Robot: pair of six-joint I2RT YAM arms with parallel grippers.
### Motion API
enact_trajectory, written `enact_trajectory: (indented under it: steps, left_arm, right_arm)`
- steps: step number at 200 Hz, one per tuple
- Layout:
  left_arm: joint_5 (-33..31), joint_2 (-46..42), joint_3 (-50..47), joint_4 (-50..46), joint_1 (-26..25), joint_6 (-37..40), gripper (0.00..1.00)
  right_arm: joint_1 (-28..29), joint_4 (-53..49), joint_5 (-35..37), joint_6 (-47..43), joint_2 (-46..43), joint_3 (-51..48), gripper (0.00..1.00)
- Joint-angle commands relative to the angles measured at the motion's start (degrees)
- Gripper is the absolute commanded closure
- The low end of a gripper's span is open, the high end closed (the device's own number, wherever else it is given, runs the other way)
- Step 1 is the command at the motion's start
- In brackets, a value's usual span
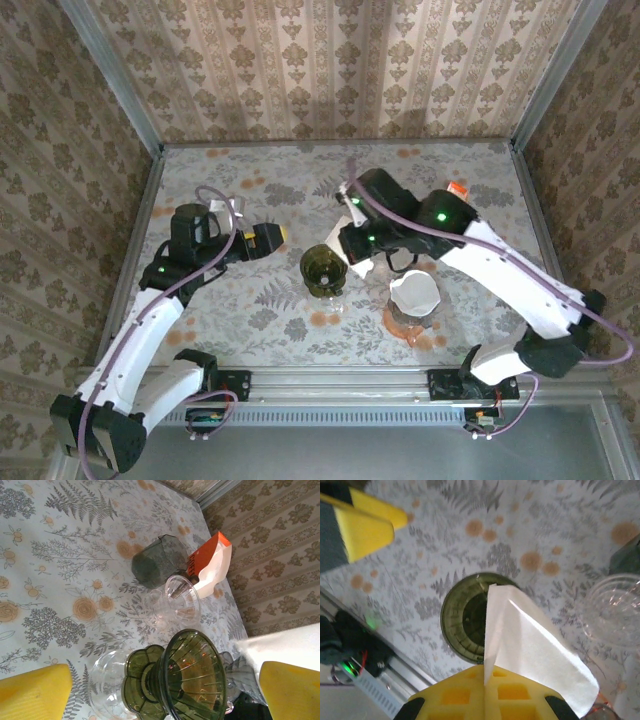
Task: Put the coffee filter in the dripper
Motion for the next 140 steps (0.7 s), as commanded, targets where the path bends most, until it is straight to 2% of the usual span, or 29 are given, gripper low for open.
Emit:
enact_trajectory:
  steps: [1, 22, 44, 140]
  left_arm:
    - [1.35, -0.60, 1.12, -1.55, 0.30, 2.30, 0.04]
    - [1.49, -0.89, 1.16, -2.89, 0.33, 3.30, 0.09]
    - [1.74, -1.52, 0.77, -3.57, 0.43, 3.79, 0.09]
    - [5.28, -3.58, -0.44, -3.20, 0.68, 3.19, 0.09]
  right_arm:
    - [1.88, -8.37, 0.68, -1.01, 4.00, 5.36, 1.00]
    - [3.67, -12.60, 1.83, -1.12, 8.98, 10.14, 1.00]
    - [4.32, -14.95, 2.26, -0.95, 12.68, 13.05, 1.00]
    - [5.17, -13.03, 0.80, -1.74, 22.17, 17.22, 1.00]
